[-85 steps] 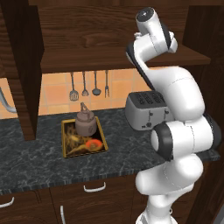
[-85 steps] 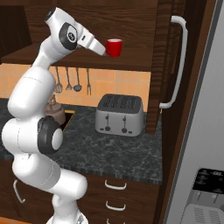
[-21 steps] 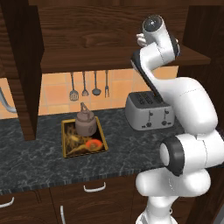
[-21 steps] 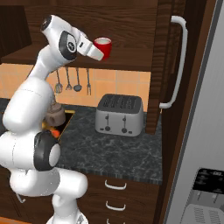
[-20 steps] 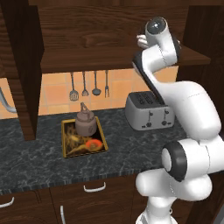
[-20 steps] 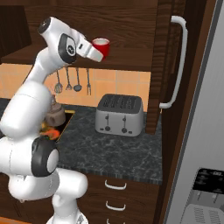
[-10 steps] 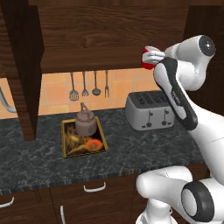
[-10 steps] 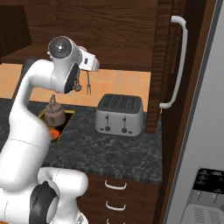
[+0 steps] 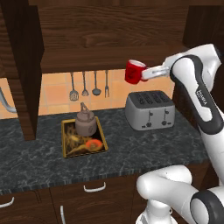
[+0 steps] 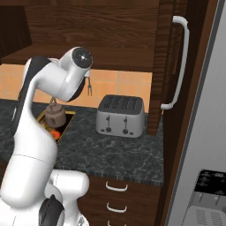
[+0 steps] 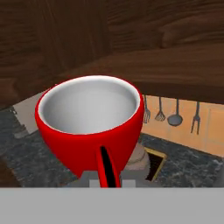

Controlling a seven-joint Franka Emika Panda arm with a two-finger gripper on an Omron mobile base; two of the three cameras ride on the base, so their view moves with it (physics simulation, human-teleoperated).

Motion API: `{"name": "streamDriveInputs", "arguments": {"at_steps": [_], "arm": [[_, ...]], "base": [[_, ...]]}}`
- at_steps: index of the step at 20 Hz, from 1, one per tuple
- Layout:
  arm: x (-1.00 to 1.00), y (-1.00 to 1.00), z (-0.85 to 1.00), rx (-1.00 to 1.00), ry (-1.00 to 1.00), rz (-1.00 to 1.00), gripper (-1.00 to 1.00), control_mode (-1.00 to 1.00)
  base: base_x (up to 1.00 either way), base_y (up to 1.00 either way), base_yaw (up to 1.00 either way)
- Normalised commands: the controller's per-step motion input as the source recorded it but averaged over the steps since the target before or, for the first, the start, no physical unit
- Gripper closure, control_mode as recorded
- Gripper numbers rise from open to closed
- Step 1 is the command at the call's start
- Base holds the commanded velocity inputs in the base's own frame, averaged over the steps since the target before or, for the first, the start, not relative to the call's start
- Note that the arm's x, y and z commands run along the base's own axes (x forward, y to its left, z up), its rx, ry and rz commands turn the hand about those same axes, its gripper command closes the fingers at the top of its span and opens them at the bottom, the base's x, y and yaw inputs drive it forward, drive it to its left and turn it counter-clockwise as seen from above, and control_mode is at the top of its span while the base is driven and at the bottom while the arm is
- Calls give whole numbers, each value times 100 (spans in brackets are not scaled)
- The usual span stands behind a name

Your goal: Pick the kettle from the counter and place it on the tray. Then pick the mug from the cabinet and place it on the tray. Then close the cabinet doors.

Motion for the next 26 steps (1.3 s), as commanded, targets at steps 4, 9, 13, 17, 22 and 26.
{"name": "streamDriveInputs", "arguments": {"at_steps": [4,9,13,17,22,26], "arm": [[-22,62,-42,-6,12,39,100,-100],[-3,75,-88,0,4,31,100,-100],[0,86,-100,-6,0,20,100,-100],[19,96,-100,-18,0,4,100,-100],[6,28,-84,-4,0,0,100,-100],[0,0,-72,0,-8,0,100,-100]], "base": [[0,0,0],[0,0,0],[0,0,0],[0,0,0],[0,0,0],[0,0,0]]}}
